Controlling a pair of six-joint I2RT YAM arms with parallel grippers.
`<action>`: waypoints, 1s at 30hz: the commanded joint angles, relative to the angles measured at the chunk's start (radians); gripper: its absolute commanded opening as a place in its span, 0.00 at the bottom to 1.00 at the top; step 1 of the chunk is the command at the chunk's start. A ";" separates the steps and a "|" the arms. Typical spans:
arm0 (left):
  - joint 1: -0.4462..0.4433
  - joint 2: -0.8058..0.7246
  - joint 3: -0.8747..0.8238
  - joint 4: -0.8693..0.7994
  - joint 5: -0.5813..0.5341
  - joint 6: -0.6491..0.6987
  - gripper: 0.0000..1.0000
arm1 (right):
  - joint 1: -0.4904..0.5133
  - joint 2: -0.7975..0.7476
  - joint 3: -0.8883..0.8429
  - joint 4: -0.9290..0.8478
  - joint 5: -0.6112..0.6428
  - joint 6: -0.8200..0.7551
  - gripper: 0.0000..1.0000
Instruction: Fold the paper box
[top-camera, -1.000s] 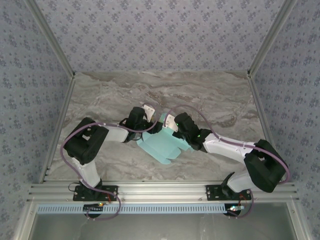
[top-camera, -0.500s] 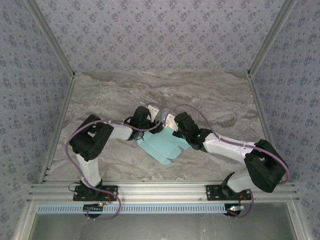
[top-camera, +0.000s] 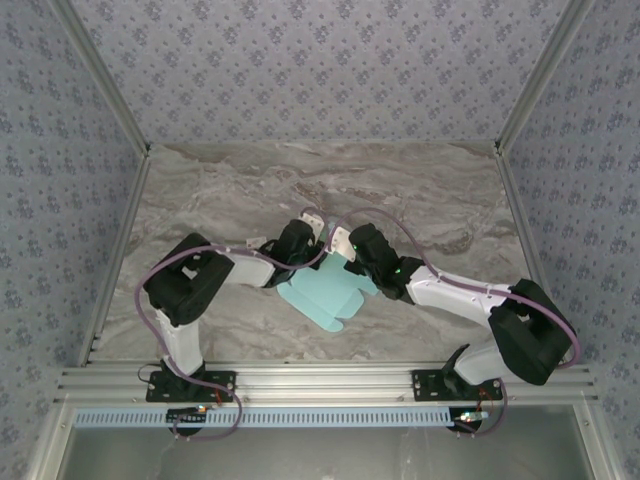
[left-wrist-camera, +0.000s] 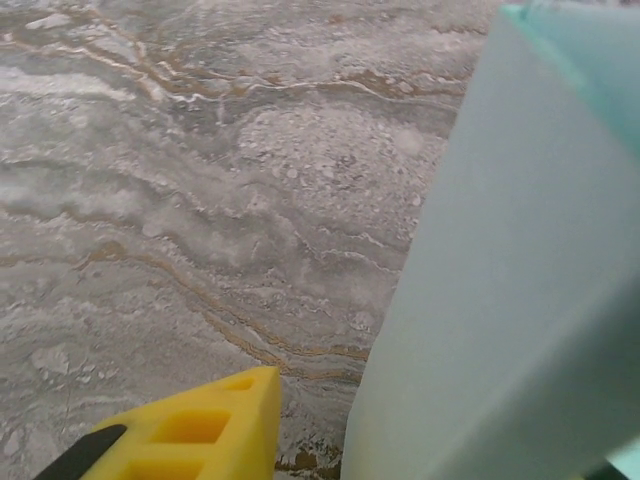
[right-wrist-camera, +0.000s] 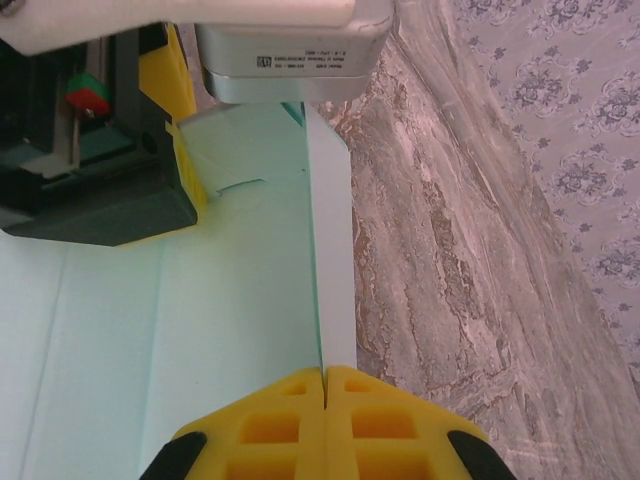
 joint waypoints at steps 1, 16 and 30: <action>-0.001 0.000 -0.007 -0.016 -0.252 -0.070 0.29 | 0.015 -0.012 -0.006 -0.054 0.008 0.034 0.00; -0.025 -0.006 -0.004 0.057 -0.195 -0.072 0.41 | 0.016 0.003 -0.018 -0.046 0.017 0.044 0.00; 0.065 -0.108 -0.067 0.128 0.198 0.131 0.64 | -0.004 -0.001 -0.003 -0.067 0.005 -0.004 0.00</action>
